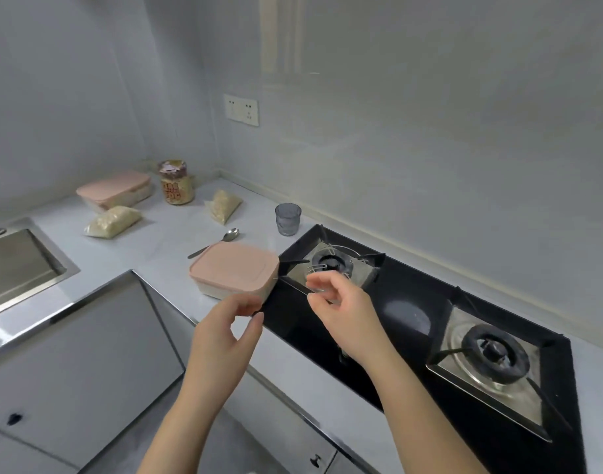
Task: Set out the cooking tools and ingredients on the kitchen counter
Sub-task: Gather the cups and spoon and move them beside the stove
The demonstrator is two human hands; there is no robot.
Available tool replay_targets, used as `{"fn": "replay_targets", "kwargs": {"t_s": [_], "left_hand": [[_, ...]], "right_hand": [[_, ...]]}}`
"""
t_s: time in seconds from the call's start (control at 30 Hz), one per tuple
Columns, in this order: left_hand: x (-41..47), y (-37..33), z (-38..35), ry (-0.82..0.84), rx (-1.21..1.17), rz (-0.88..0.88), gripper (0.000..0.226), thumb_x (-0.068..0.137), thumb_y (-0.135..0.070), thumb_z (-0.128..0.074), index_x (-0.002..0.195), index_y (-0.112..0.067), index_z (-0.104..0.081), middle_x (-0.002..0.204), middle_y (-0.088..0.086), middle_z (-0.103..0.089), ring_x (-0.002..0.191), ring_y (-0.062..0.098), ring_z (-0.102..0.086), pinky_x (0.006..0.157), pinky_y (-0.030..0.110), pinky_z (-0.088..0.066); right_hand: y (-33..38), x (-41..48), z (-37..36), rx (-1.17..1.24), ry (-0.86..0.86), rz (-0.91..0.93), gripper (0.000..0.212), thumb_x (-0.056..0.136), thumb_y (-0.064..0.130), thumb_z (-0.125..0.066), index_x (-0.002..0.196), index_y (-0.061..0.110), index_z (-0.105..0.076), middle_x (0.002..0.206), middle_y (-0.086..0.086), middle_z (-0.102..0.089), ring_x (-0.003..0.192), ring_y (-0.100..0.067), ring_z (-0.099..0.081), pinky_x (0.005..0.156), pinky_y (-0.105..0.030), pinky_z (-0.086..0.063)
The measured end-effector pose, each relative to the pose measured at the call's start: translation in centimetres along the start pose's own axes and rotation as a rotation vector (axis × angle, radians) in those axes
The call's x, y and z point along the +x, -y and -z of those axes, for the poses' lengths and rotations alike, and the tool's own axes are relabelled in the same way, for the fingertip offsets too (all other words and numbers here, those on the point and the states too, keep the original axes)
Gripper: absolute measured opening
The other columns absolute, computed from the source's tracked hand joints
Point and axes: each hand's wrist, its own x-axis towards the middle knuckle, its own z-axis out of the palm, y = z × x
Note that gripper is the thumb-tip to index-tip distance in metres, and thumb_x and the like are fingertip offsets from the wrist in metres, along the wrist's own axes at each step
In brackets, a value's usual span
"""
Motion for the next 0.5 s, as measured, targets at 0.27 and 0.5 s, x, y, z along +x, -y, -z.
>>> {"fn": "replay_targets", "kwargs": {"t_s": [0.27,0.5], "left_hand": [[11.1,7.2,3.4,0.022,0.068,0.065,0.022,0.089,-0.014,-0.062,0.101,-0.031,-0.065,0.099,-0.020,-0.067,0.100,-0.004,-0.059,0.083,0.009,-0.040],[18.2,12.4,7.2,-0.089,0.054,0.171,0.020,0.088,-0.012,-0.061,0.094,-0.031,-0.066,0.093,-0.022,-0.068,0.095,-0.005,-0.059,0.083,0.015,-0.042]], "right_hand": [[-1.6,12.3,-6.6,-0.017,0.061,-0.044,0.025,0.091,0.017,-0.059,0.113,0.029,-0.062,0.108,0.019,-0.065,0.096,0.009,-0.059,0.076,-0.006,-0.044],[-1.9,21.4,-13.1,-0.049,0.199,-0.070,0.023,0.089,0.016,-0.059,0.104,0.034,-0.060,0.104,0.016,-0.065,0.091,0.001,-0.060,0.076,-0.013,-0.047]]}}
